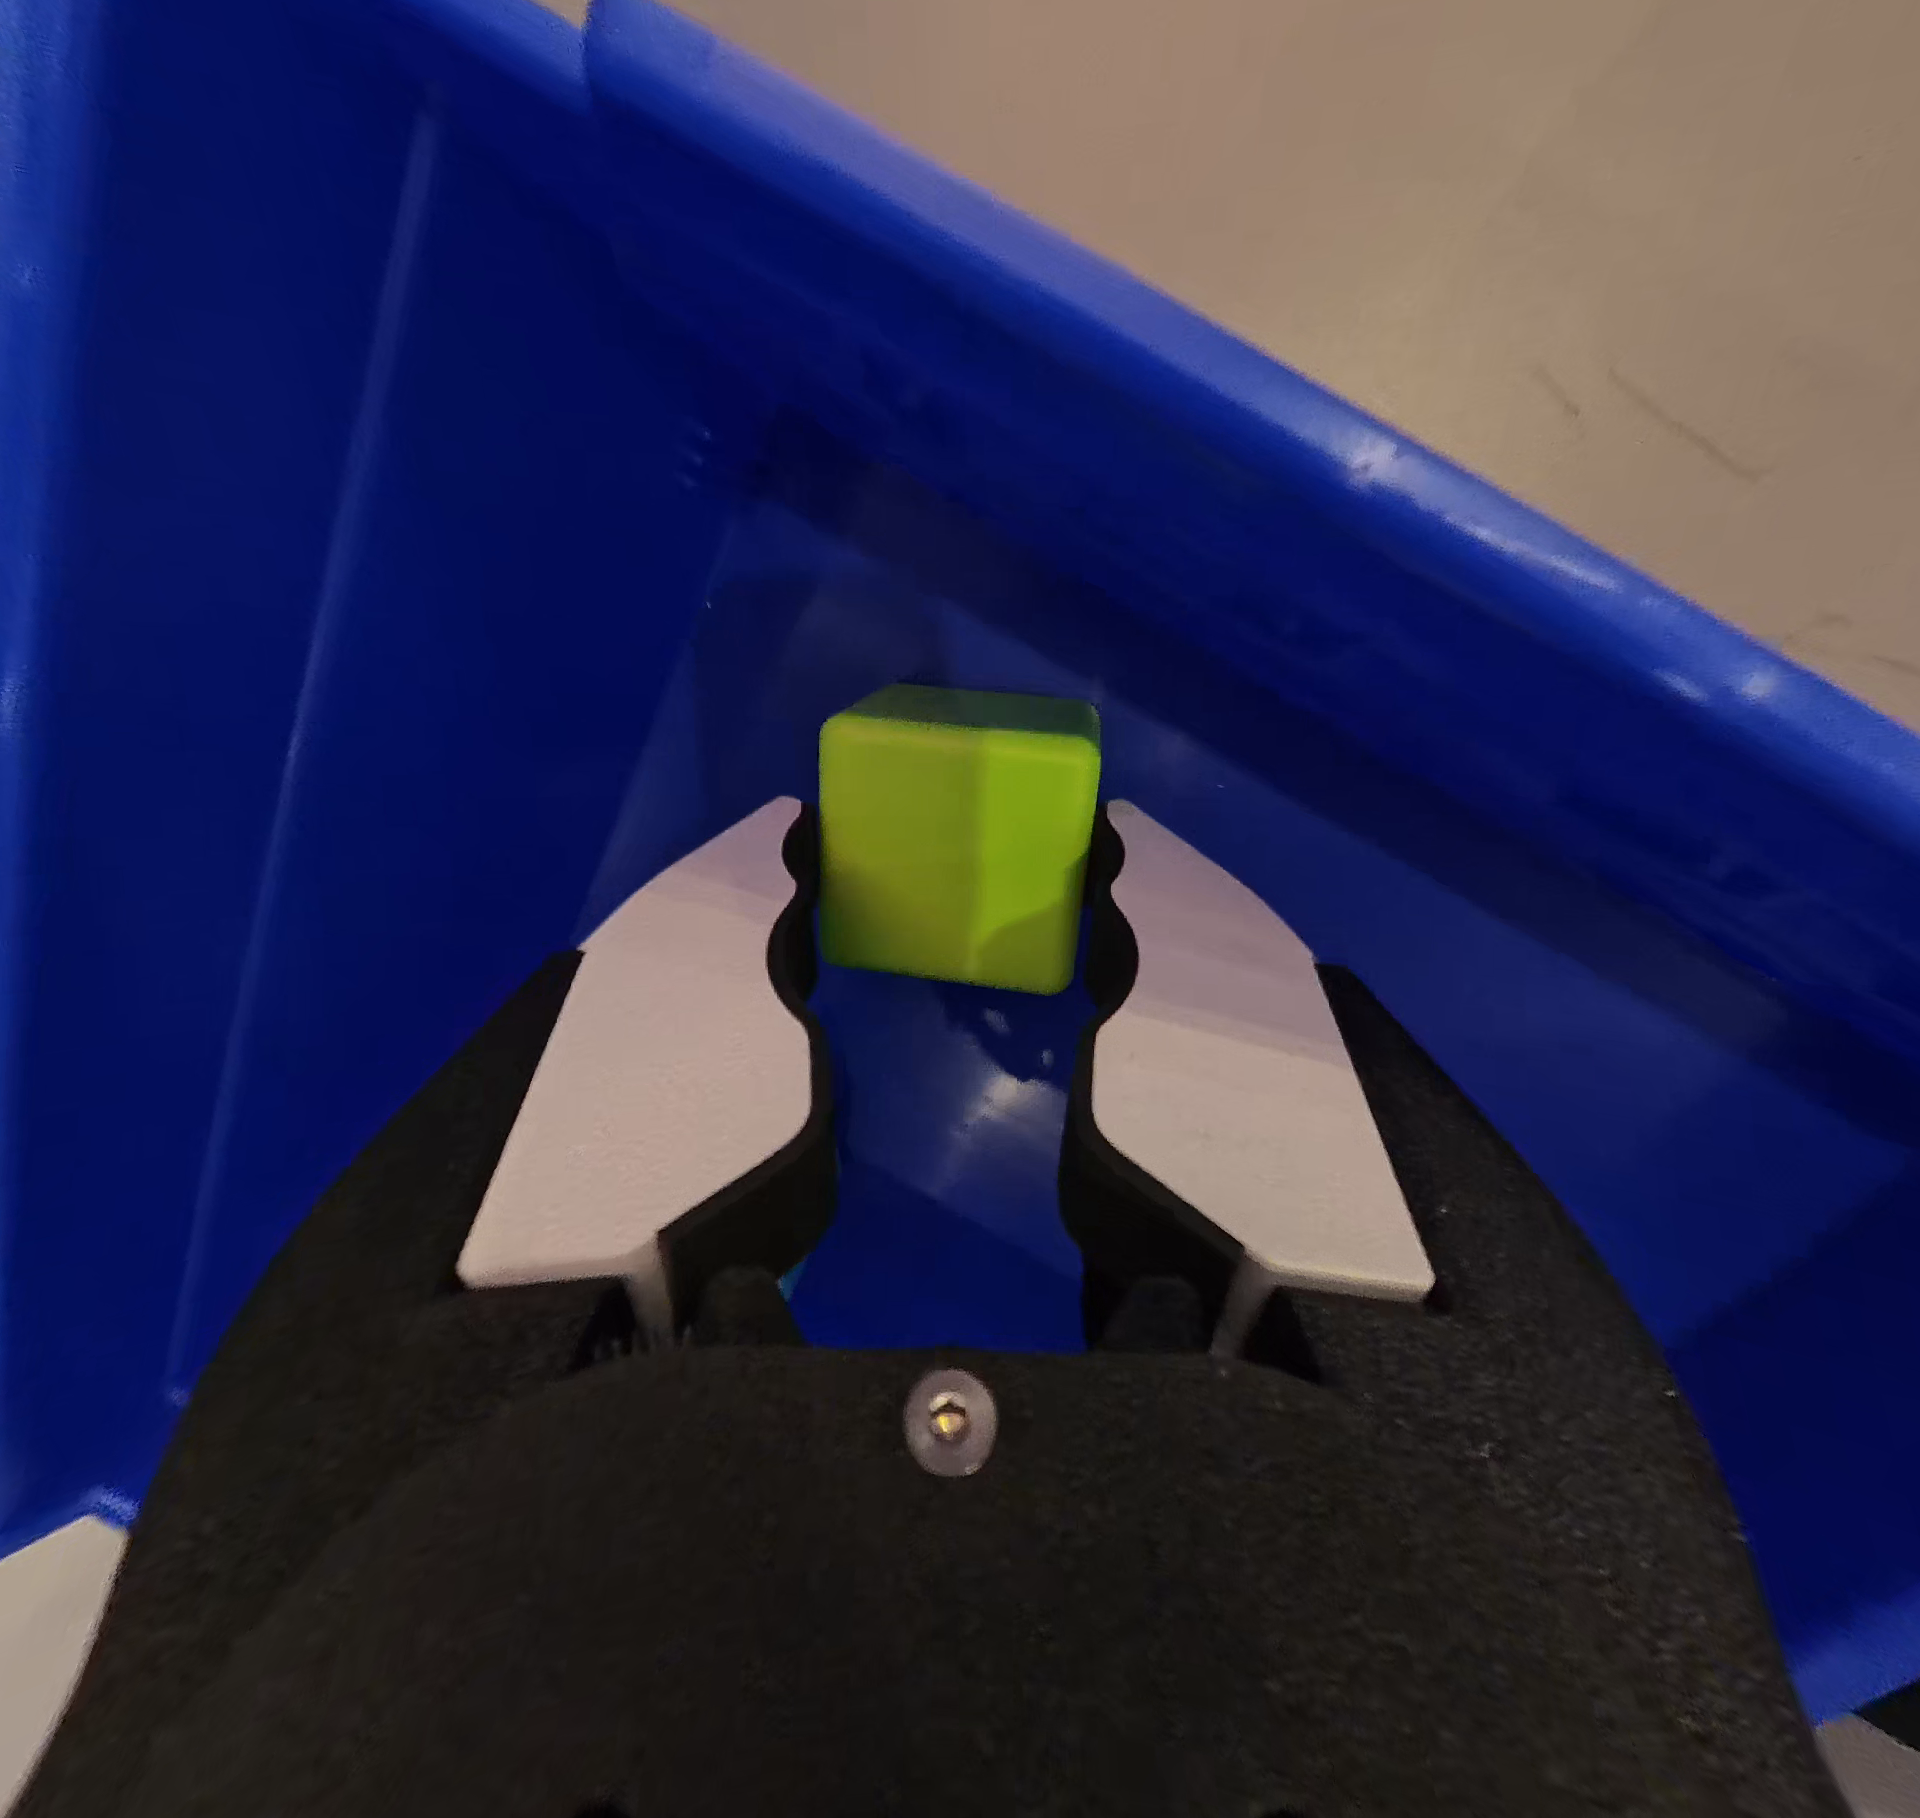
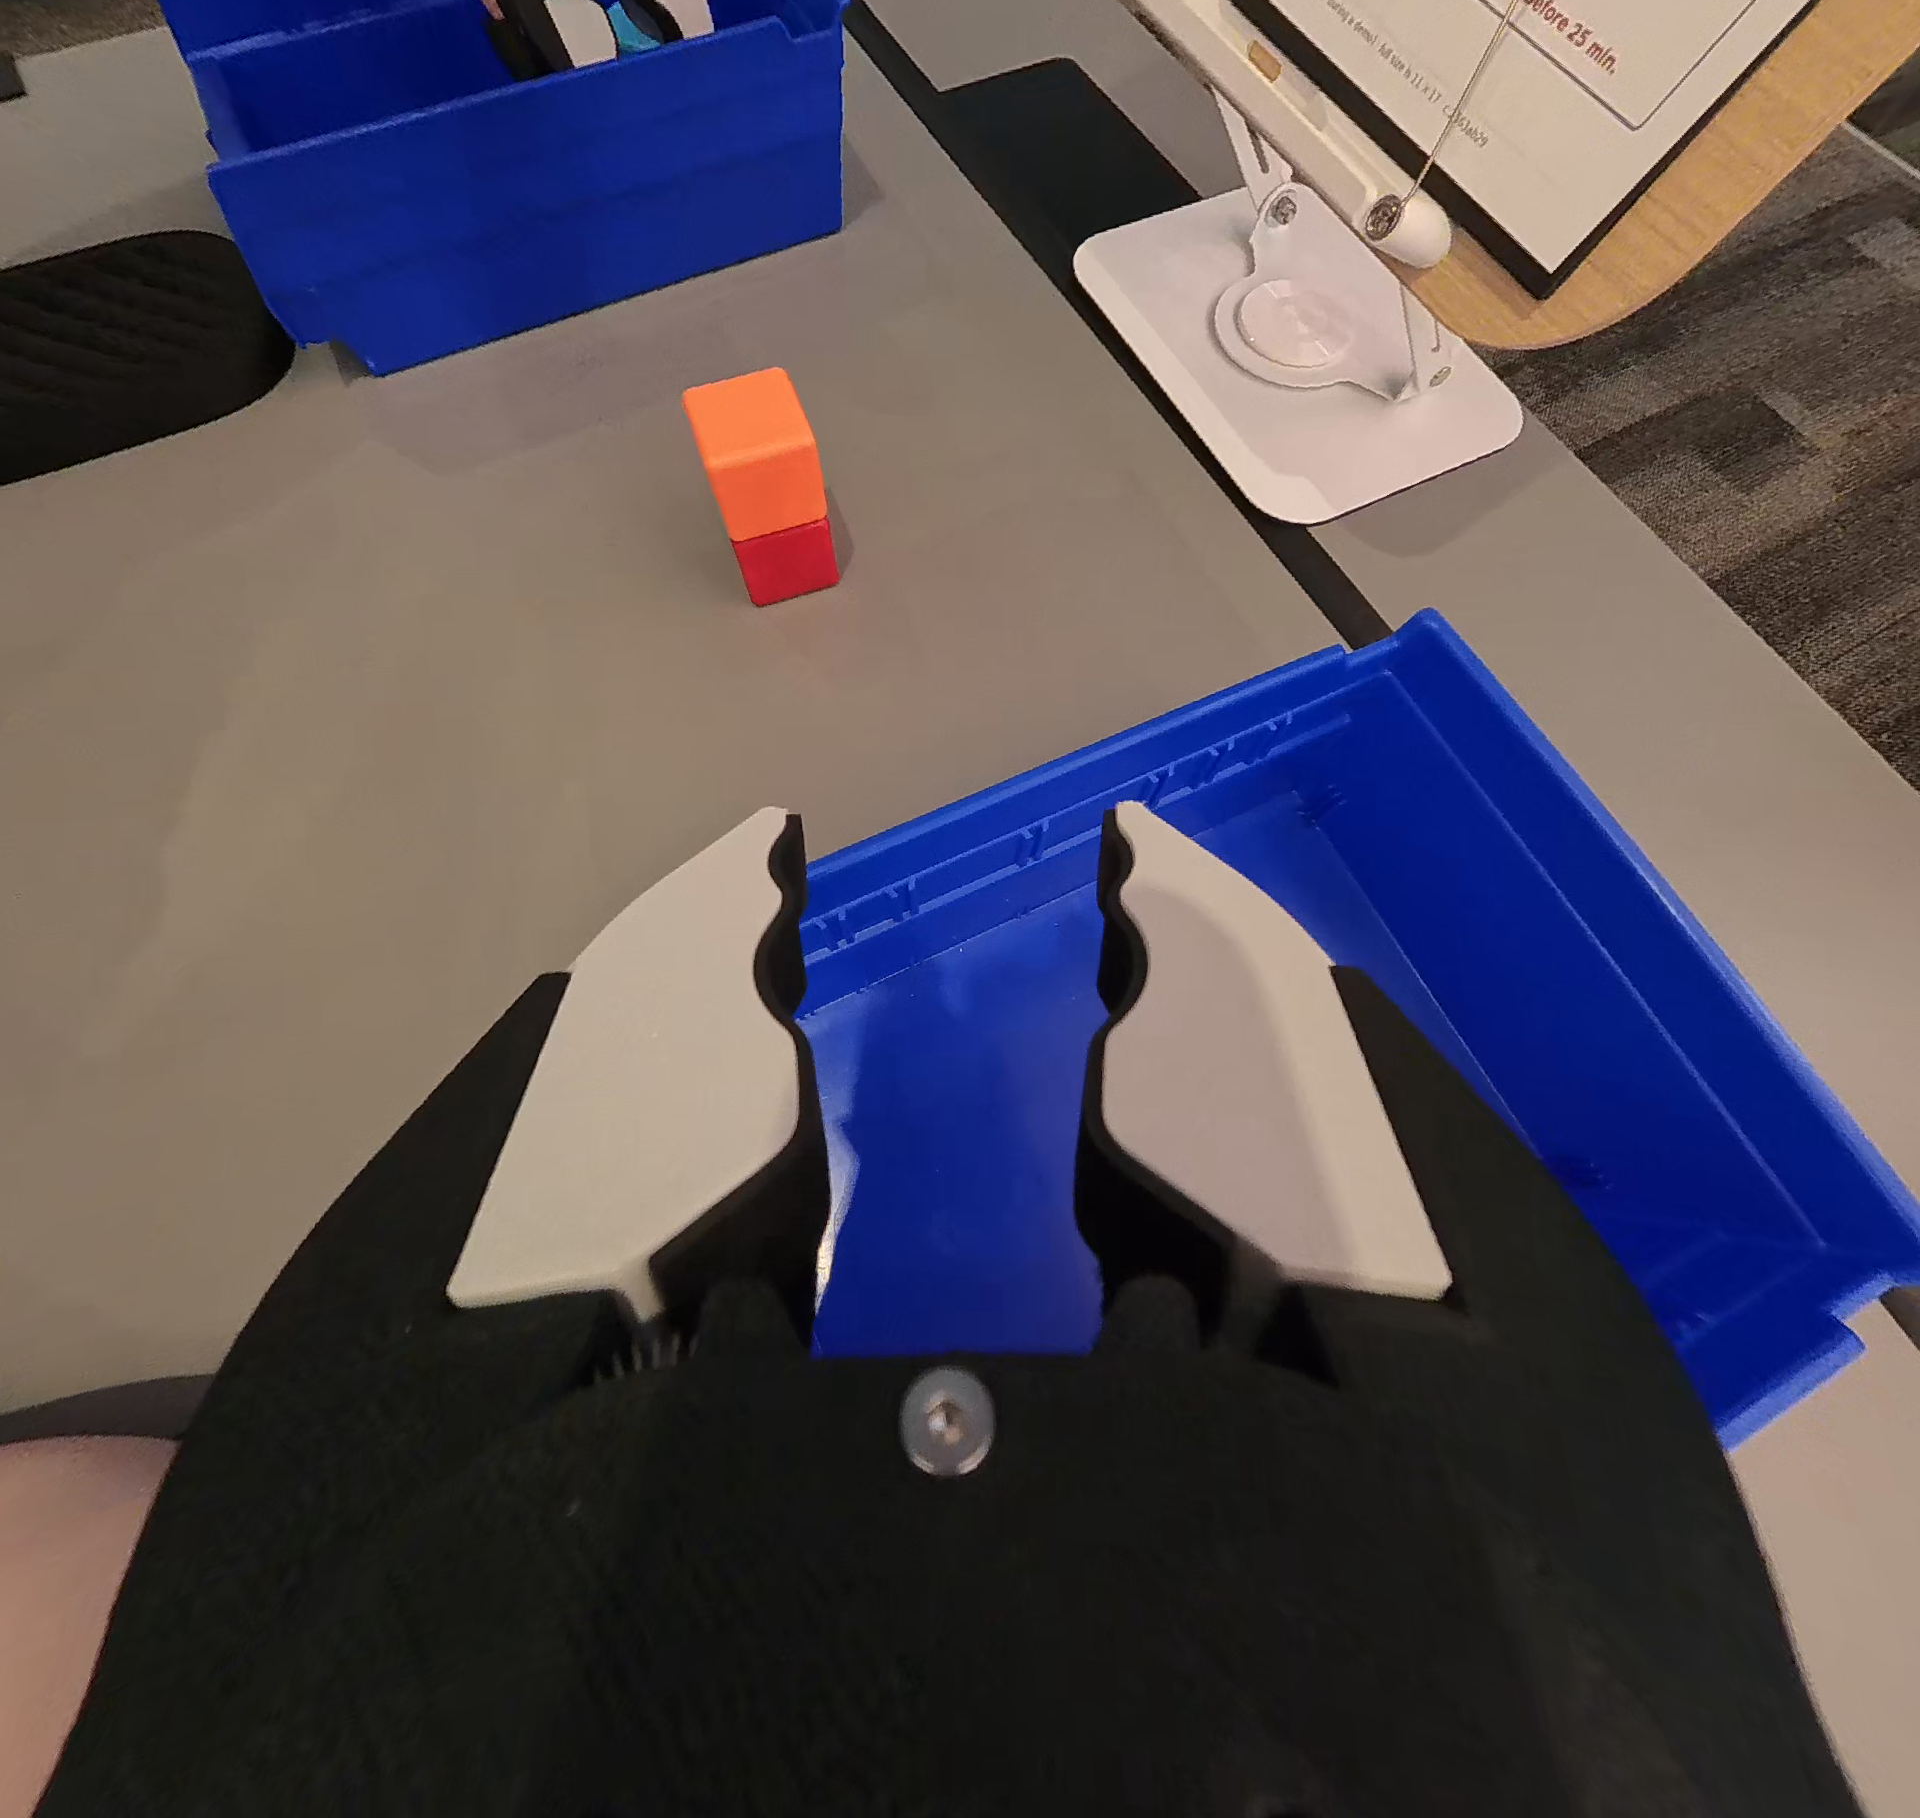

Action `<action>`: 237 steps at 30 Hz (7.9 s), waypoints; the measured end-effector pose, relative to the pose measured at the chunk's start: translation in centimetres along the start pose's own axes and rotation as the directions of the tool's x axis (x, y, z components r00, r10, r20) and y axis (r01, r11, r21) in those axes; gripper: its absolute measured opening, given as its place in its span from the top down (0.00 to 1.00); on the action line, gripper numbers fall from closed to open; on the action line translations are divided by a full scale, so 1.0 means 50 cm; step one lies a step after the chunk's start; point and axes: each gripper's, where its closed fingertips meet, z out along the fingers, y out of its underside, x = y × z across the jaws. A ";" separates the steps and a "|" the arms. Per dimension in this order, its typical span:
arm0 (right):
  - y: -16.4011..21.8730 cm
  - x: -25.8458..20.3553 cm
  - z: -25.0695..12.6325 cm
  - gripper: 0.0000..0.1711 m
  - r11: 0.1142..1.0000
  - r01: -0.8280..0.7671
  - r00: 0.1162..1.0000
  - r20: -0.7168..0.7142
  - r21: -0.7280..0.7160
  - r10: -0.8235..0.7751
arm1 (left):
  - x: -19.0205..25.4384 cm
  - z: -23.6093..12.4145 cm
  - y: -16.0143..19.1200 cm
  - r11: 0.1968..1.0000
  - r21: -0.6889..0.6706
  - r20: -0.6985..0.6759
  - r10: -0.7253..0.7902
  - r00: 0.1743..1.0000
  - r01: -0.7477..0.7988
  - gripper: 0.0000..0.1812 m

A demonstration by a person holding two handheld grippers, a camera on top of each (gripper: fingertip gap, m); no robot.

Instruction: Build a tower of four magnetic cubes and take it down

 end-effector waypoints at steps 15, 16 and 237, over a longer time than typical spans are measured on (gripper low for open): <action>-0.004 0.002 -0.005 0.68 1.000 -0.002 1.000 -0.005 0.012 0.002 | -0.031 -0.374 -0.114 0.935 0.349 0.216 -0.018 0.976 -0.060 0.73; -0.005 0.001 -0.005 0.68 1.000 -0.001 1.000 -0.004 0.013 0.001 | -0.015 -0.395 -0.133 0.929 0.361 0.217 0.004 0.976 -0.085 0.73; -0.190 -0.141 0.365 0.70 0.992 -0.021 0.988 0.154 0.125 0.001 | 0.294 -0.125 -0.473 0.260 0.946 -0.056 -0.461 0.886 0.195 0.66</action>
